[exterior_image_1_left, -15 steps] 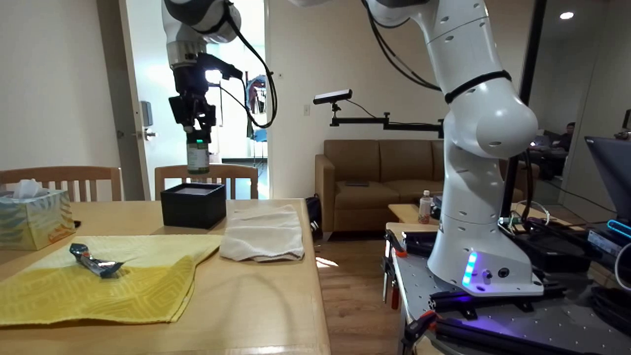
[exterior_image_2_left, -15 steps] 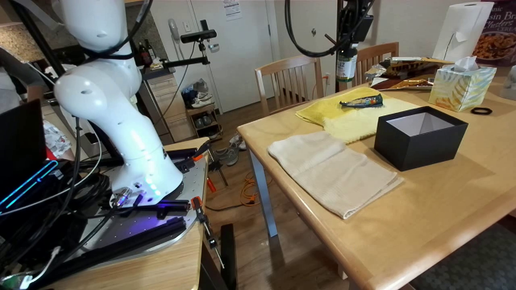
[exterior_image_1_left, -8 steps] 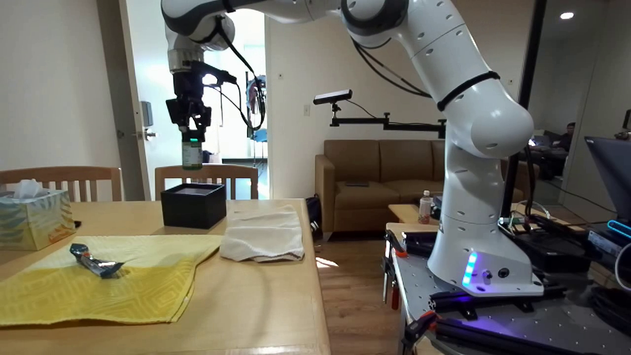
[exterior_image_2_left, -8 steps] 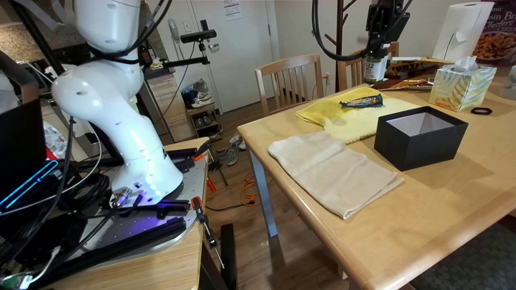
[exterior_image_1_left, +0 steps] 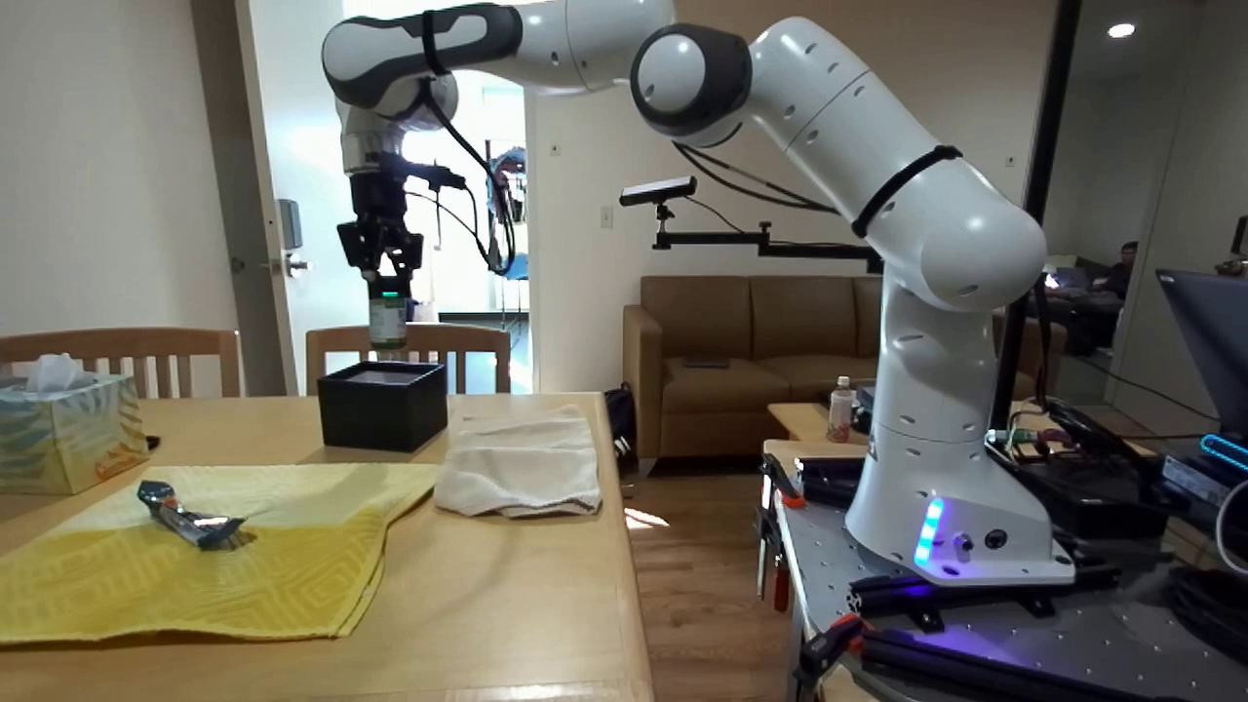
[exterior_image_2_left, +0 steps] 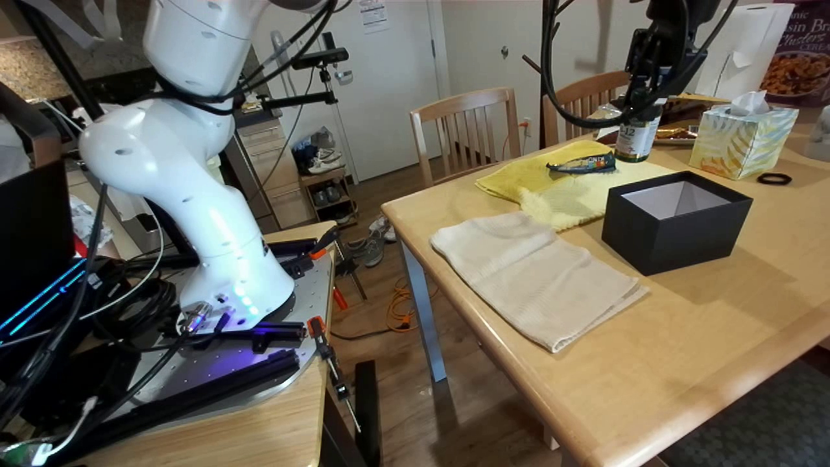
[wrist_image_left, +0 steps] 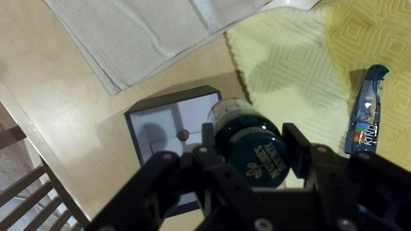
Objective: Put the bottle inside the box
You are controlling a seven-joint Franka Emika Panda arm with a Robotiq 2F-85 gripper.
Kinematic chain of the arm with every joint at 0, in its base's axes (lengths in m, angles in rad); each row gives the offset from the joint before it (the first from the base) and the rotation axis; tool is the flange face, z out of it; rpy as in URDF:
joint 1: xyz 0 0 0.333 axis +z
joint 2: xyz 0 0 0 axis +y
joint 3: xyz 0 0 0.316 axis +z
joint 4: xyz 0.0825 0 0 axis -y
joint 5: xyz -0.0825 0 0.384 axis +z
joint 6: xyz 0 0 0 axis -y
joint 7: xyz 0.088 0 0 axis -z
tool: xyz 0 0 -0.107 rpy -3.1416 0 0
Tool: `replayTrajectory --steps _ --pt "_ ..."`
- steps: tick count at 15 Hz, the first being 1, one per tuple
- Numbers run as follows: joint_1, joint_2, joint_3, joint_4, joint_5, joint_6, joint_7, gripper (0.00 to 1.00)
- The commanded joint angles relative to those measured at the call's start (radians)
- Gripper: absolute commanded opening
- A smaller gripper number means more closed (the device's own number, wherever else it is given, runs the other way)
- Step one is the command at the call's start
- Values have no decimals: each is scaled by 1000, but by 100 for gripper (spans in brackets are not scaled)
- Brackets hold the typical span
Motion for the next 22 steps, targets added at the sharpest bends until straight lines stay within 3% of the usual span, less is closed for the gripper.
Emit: replayTrajectory --steps 1,13,22 --pt "-37 103 14 161 31 -70 -3 29" --pt "-44 270 8 267 9 -4 -21 29" --pt "-48 301 13 300 13 -20 -26 29"
